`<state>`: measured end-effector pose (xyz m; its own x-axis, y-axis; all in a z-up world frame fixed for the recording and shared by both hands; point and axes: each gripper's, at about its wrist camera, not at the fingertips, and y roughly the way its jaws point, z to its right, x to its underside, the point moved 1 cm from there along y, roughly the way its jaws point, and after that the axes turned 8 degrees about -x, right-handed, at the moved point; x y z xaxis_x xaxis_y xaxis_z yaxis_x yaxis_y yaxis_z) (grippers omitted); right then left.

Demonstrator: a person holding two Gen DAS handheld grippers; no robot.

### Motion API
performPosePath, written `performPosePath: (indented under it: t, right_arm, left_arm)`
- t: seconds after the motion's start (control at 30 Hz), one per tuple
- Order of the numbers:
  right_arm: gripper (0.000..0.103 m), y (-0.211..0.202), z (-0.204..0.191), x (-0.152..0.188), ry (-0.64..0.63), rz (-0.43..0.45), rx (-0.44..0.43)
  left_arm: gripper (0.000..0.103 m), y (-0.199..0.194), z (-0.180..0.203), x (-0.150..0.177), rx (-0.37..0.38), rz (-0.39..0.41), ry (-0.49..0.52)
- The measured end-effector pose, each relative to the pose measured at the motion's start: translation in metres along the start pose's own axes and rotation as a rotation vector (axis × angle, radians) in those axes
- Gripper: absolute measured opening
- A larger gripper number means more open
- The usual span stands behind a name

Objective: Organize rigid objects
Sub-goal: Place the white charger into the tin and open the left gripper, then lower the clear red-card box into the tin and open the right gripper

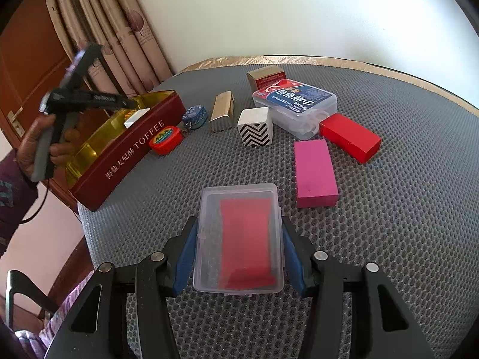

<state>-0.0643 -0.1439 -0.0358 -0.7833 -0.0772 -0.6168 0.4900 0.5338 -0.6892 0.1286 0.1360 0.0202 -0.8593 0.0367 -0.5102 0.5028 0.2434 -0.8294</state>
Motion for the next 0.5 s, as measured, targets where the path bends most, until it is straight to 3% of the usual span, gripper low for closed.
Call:
performPosePath:
  t: [0.13, 0.23, 0.5]
  right_arm:
    - [0.050, 0.005, -0.002, -0.004, -0.009, -0.025, 0.007]
    - [0.049, 0.007, -0.005, -0.012, 0.009, -0.036, -0.018]
    - [0.049, 0.014, -0.069, -0.076, -0.056, -0.009, -0.165]
  left_arm:
    - [0.053, -0.050, -0.022, 0.028, 0.031, 0.069, -0.128]
    - [0.061, -0.091, -0.044, 0.074, 0.058, 0.113, -0.249]
    - [0.062, -0.122, -0.068, 0.149, 0.045, 0.124, -0.355]
